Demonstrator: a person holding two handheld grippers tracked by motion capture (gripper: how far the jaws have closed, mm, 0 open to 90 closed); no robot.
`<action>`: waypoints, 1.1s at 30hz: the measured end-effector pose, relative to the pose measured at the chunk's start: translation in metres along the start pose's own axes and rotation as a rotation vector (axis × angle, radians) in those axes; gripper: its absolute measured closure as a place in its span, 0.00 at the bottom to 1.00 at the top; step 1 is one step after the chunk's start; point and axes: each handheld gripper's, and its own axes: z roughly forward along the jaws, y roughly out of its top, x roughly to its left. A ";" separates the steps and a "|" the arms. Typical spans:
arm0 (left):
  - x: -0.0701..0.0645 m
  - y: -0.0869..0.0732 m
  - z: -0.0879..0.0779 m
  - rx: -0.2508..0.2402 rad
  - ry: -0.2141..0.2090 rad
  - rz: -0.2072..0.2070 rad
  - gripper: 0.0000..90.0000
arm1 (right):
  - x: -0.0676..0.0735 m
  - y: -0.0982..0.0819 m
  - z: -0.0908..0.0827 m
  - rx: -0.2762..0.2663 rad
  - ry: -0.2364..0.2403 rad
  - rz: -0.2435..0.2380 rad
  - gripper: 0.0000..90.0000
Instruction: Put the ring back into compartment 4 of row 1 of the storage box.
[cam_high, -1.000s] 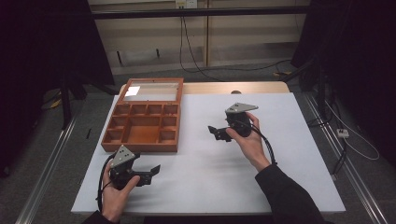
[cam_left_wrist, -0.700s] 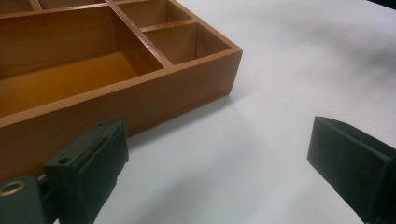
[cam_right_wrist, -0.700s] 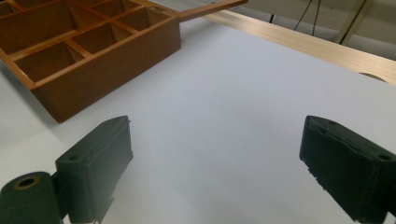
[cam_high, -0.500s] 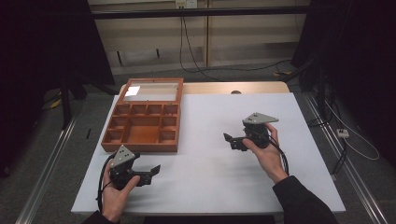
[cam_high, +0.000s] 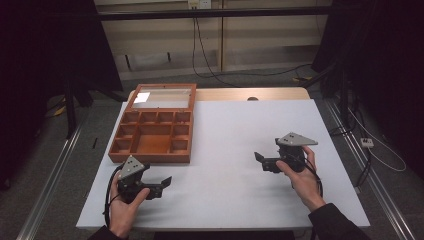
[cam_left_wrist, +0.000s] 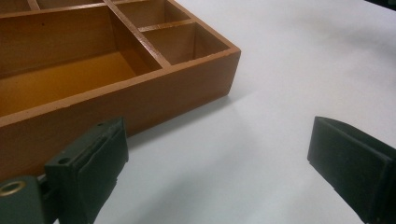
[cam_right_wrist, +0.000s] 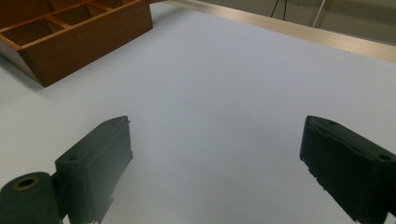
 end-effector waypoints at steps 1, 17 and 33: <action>0.000 0.000 0.000 -0.002 0.001 -0.004 0.06 | -0.001 -0.002 -0.003 -0.001 -0.004 0.002 0.10; -0.001 0.000 -0.001 -0.015 0.005 -0.016 0.06 | -0.019 -0.042 -0.038 0.005 -0.070 0.067 0.10; -0.002 0.000 -0.003 -0.019 0.018 -0.017 0.06 | -0.027 -0.075 -0.066 0.004 -0.129 0.120 0.10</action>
